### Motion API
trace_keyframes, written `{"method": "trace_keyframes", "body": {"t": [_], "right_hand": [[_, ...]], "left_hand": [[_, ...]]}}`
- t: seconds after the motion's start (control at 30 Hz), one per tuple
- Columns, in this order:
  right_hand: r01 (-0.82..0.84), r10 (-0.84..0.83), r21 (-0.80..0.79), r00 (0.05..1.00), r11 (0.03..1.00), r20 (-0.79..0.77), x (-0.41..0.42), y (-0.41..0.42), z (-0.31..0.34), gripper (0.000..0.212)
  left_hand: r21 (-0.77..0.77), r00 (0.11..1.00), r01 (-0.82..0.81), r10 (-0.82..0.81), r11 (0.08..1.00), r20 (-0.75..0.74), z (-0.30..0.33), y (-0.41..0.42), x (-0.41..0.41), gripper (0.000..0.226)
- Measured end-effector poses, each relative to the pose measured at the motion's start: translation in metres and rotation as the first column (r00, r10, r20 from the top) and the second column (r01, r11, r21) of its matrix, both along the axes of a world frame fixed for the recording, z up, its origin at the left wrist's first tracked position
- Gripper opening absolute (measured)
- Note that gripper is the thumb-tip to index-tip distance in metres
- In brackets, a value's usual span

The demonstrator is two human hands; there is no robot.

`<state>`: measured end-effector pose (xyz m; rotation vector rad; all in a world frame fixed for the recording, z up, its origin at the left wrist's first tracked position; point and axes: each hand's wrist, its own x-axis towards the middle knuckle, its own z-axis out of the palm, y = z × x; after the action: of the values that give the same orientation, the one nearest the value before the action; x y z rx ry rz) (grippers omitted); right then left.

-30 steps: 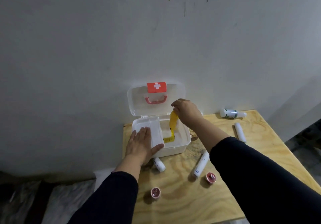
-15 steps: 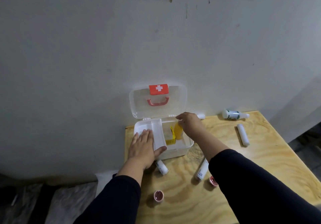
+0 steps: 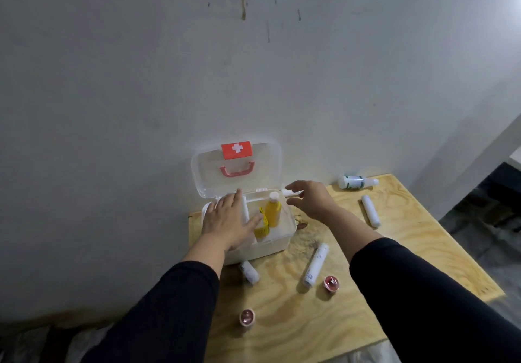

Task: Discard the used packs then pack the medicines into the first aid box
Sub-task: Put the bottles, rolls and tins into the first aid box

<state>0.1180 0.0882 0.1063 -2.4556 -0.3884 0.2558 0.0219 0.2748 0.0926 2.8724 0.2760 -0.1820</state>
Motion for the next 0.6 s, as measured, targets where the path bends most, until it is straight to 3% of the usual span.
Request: {"method": "trace_keyframes", "body": {"t": [0.13,0.27,0.43,0.6], "right_hand": [[-0.008,0.006,-0.118,1.000,0.993,-0.017,0.004,-0.040,0.012,0.038],[0.002,-0.014,-0.197,0.998,0.980,-0.058,0.028,-0.086,0.016,0.040],[-0.017,-0.004,-0.271,0.997,0.962,-0.074,0.074,-0.142,0.007,0.040],[0.003,-0.024,-0.279,0.997,0.960,-0.070,0.125,-0.196,-0.009,0.037]], "left_hand": [[-0.004,0.984,0.168,-0.168,0.986,0.058,0.033,-0.036,0.031,0.061],[0.071,0.956,0.292,-0.291,0.954,-0.034,0.045,-0.081,0.062,0.054],[0.076,0.935,0.293,-0.270,0.953,-0.229,0.036,-0.133,0.105,0.054],[0.011,0.926,0.213,-0.198,0.977,-0.320,0.015,-0.174,0.151,0.059]]}}
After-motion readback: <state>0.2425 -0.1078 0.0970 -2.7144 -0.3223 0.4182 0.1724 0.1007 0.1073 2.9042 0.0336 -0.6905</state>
